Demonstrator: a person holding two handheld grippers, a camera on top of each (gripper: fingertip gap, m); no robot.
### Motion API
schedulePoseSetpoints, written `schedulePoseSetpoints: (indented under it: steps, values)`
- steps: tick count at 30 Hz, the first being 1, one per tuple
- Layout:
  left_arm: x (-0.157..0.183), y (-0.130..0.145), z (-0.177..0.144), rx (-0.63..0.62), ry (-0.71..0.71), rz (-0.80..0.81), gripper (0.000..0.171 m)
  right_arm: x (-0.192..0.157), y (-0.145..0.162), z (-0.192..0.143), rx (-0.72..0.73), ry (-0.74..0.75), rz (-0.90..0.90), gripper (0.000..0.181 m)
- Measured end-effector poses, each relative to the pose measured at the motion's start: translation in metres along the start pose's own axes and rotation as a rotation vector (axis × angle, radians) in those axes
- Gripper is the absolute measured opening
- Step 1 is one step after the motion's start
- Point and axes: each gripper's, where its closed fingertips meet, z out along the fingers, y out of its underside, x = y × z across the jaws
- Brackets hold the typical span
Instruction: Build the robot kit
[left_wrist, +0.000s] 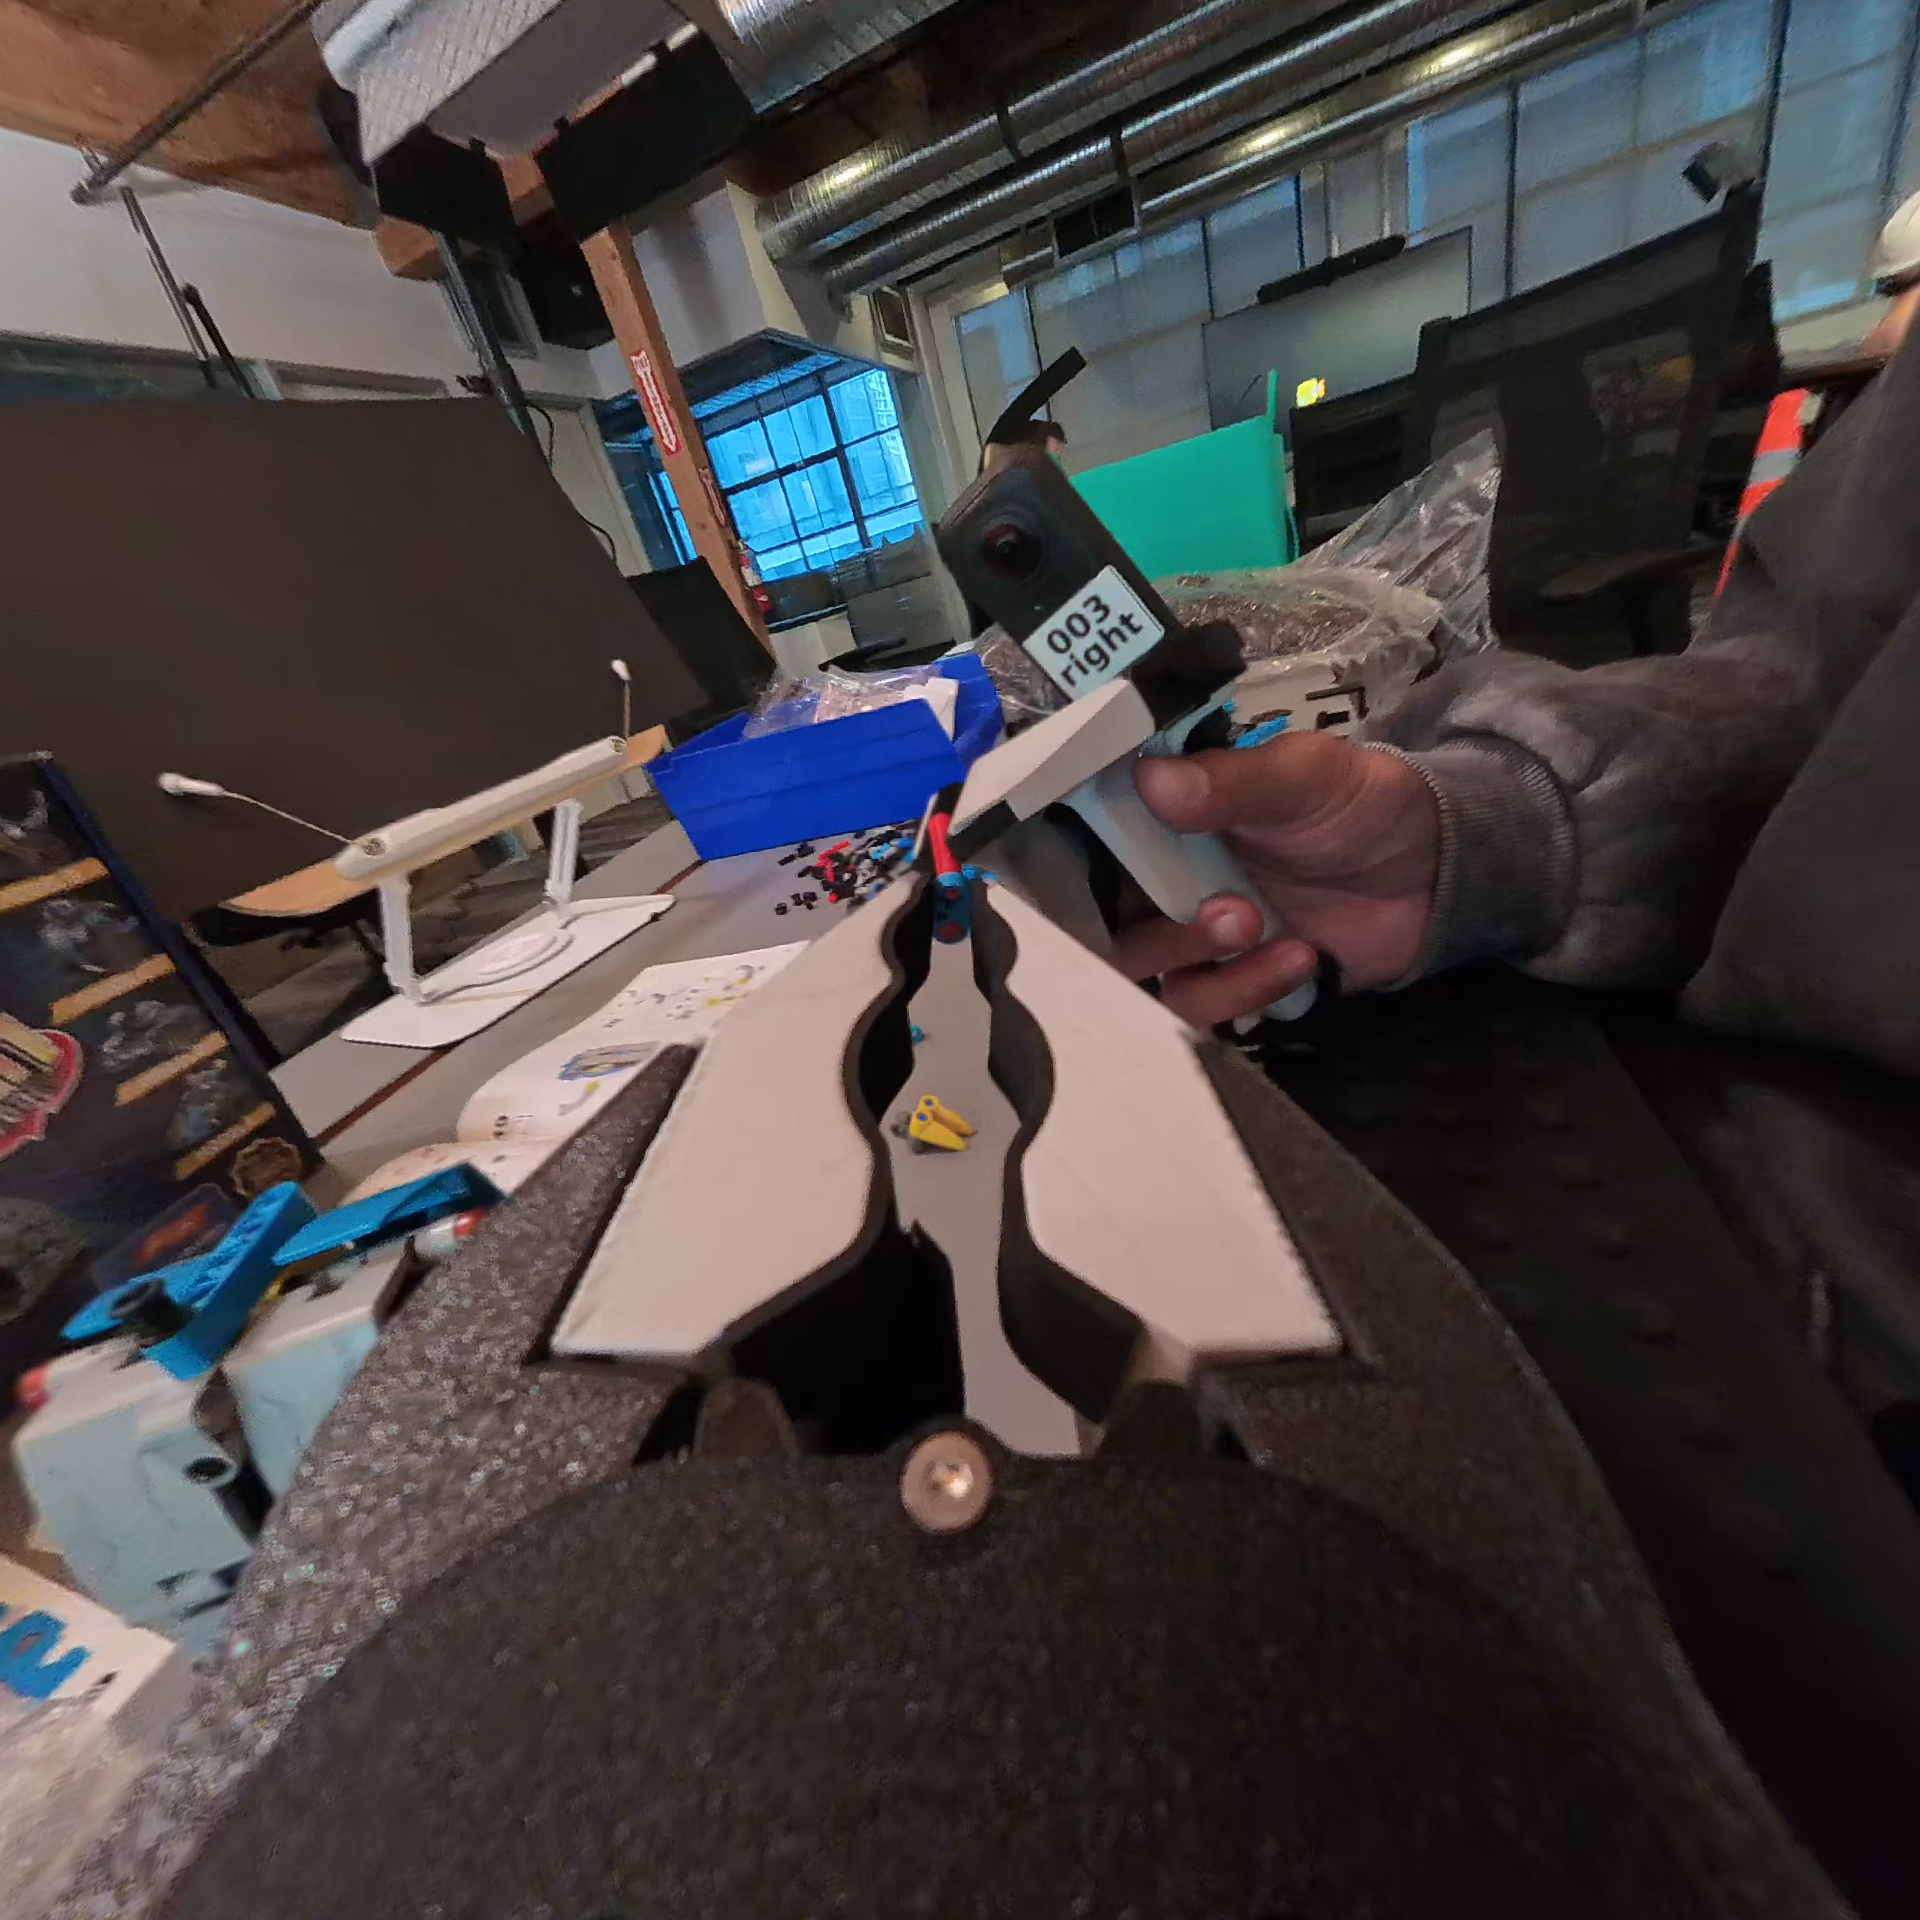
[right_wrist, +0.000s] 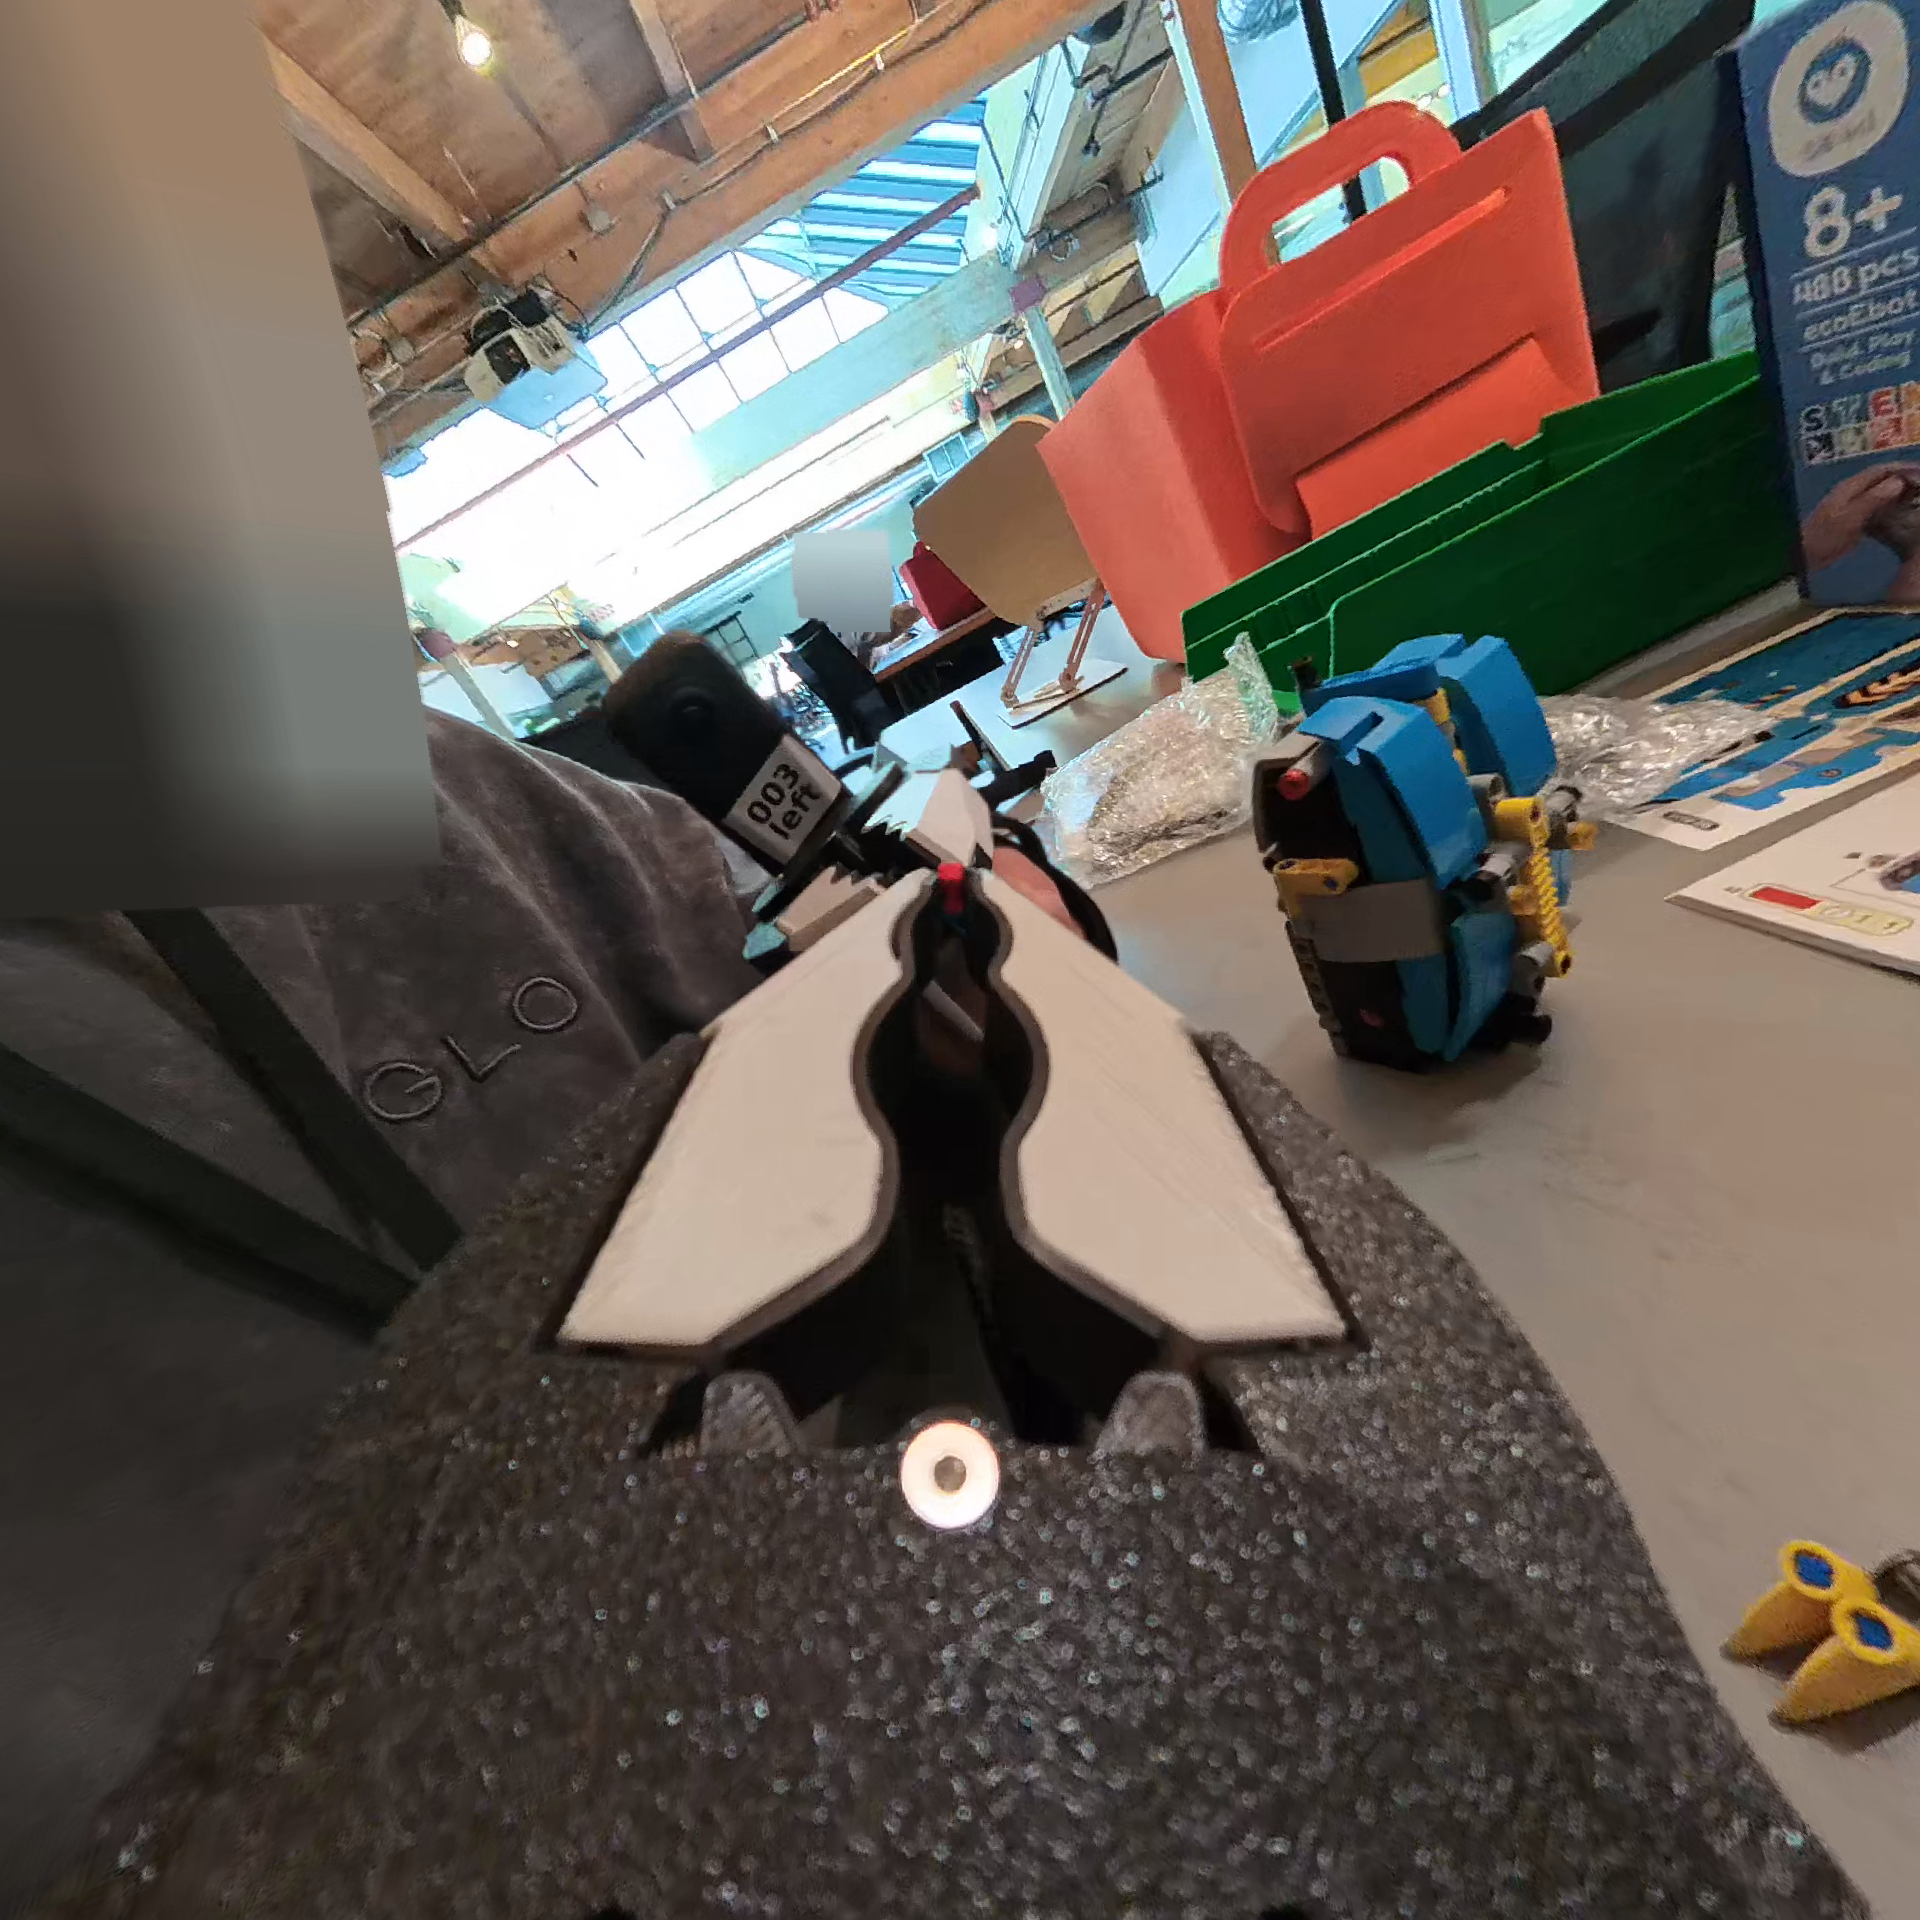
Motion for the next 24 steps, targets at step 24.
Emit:
schedulePoseSetpoints:
  steps: [24]
  values:
    - [0.009,0.02,0.007,-0.093,0.129,-0.145,0.006,0.0,0.003,-0.014,-0.084,0.025,-0.163,0.003]
